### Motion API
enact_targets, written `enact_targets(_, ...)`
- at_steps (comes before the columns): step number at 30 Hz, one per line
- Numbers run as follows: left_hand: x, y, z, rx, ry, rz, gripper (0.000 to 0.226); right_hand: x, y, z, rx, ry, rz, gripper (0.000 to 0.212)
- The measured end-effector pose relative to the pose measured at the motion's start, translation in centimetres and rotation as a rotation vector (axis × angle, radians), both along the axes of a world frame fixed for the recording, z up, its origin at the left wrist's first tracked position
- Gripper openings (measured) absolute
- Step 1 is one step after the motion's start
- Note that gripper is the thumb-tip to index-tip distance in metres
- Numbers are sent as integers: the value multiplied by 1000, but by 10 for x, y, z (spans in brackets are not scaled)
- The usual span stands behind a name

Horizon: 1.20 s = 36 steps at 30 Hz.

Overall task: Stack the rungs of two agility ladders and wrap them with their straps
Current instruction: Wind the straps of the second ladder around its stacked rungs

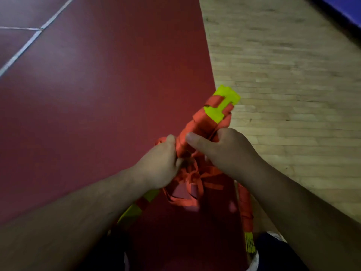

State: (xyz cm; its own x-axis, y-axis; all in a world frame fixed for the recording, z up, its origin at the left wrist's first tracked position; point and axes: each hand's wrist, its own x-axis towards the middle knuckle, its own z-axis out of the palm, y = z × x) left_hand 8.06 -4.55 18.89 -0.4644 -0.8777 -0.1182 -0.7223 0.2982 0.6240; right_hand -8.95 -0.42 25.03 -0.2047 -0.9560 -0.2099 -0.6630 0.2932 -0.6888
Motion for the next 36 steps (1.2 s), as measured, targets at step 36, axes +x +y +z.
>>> enact_targets(36, 3, -6, -9, 4, 32, 223, 49, -23, -6, -1, -189, -193, -152, 33)
